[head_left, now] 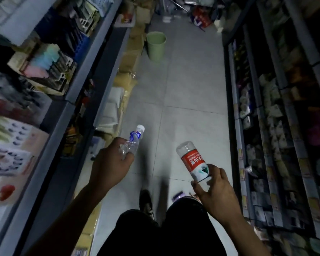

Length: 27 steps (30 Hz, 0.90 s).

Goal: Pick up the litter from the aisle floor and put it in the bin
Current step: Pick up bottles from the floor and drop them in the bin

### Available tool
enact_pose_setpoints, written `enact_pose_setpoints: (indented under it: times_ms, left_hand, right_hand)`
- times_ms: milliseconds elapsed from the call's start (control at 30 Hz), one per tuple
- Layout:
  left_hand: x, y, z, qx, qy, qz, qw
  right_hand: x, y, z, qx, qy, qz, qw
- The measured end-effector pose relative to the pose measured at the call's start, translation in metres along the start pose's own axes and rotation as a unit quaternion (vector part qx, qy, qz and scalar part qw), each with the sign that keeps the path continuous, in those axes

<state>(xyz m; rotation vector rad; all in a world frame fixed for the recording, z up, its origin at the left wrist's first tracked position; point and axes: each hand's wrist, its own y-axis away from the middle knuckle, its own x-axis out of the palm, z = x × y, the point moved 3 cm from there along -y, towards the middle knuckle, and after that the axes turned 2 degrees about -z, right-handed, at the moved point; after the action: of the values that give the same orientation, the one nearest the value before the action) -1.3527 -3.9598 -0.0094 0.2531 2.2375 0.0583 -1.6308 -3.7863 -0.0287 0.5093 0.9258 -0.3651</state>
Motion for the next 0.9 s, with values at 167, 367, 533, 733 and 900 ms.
enact_pose_setpoints:
  times_ms: [167,367,533,733,900]
  left_hand:
    - [0.014,-0.074,-0.044,0.042,-0.008,0.012,0.999]
    - [0.045,-0.164,-0.102,0.083,-0.014,0.004,0.996]
    - [0.064,-0.238,-0.147,0.095,-0.049,-0.003,0.994]
    - [0.079,-0.299,-0.179,0.096,-0.049,-0.02,0.994]
    - [0.08,-0.328,-0.18,0.074,-0.05,-0.031,0.996]
  right_hand:
    - [-0.013,-0.033,-0.006,0.055,-0.015,-0.01,0.998]
    - [-0.033,-0.104,-0.022,0.1,-0.044,-0.021,0.994]
    - [-0.056,-0.189,-0.021,0.084,-0.05,-0.026,0.995]
    - [-0.087,-0.299,-0.003,0.016,-0.03,-0.024,0.999]
    - [-0.106,-0.384,0.027,-0.04,-0.022,-0.02,0.999]
